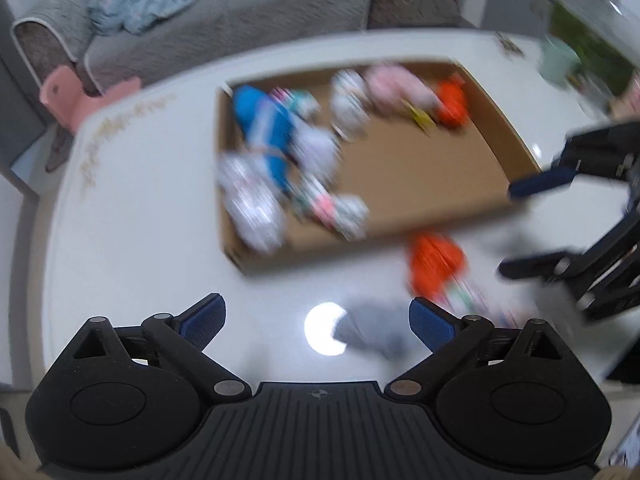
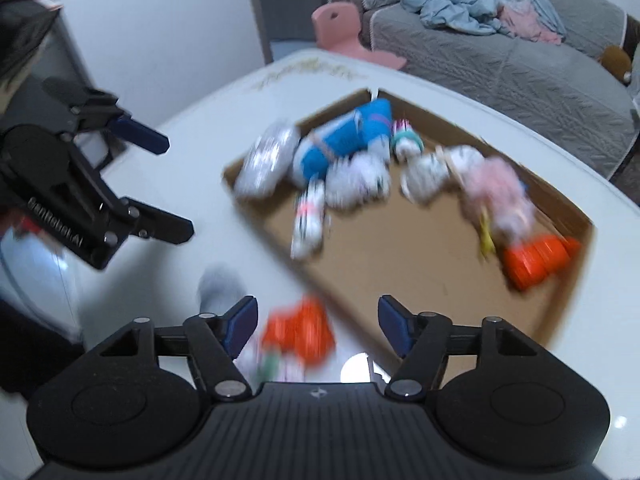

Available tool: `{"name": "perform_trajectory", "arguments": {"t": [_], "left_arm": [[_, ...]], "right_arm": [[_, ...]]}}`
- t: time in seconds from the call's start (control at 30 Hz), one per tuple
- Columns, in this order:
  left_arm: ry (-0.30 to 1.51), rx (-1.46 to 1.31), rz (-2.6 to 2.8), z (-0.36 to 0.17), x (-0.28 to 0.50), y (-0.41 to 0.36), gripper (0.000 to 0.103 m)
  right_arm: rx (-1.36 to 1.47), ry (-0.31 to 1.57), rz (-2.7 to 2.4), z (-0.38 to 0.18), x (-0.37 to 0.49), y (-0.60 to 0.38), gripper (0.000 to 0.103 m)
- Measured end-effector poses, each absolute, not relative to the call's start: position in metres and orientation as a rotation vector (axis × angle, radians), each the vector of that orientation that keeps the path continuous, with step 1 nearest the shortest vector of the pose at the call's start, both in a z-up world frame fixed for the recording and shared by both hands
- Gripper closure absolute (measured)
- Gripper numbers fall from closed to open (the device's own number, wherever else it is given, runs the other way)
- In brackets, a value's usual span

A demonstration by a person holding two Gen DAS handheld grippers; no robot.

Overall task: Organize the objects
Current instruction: 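Move both grippers back to the remaining pile, then grasp the teal-banded bubble-wrap bundle with the left gripper while the right gripper grasps the white towel sock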

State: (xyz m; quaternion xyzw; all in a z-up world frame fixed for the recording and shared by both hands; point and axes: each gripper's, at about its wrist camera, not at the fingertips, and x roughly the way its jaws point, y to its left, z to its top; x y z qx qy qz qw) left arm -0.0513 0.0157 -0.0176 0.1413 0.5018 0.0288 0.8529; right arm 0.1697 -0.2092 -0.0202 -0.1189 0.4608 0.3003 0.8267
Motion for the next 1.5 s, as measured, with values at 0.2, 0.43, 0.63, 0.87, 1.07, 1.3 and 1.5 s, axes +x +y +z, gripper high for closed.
{"name": "perform_trajectory", "arguments": {"t": [0.2, 0.43, 0.63, 0.87, 1.07, 1.3, 1.5], "left_arm": [[1.131, 0.358, -0.022, -0.065, -0.095, -0.038, 0.003], [1.150, 0.445, -0.062, -0.102, -0.099, -0.068, 0.004], [1.169, 0.449, -0.044, -0.118, -0.095, -0.064, 0.004], [1.188, 0.382, -0.024, -0.124, -0.091, -0.048, 0.021], [1.175, 0.365, -0.026, -0.122, -0.090, -0.045, 0.025], [1.172, 0.311, -0.014, -0.123, -0.092, -0.030, 0.021], [1.155, 0.301, -0.015, -0.125, -0.093, -0.027, 0.020]], "right_arm": [[-0.150, 1.086, 0.596, -0.028, 0.110, -0.236, 0.032], [-0.106, 1.183, 0.510, -0.058, 0.092, -0.231, 0.032], [-0.075, 1.215, 0.478, -0.070, 0.094, -0.235, 0.033], [-0.070, 1.218, 0.533, -0.072, 0.088, -0.230, 0.052], [-0.033, 1.230, 0.531, -0.075, 0.088, -0.233, 0.050], [-0.110, 1.203, 0.524, -0.074, 0.083, -0.222, 0.043], [-0.149, 1.183, 0.491, -0.076, 0.080, -0.220, 0.032]]}}
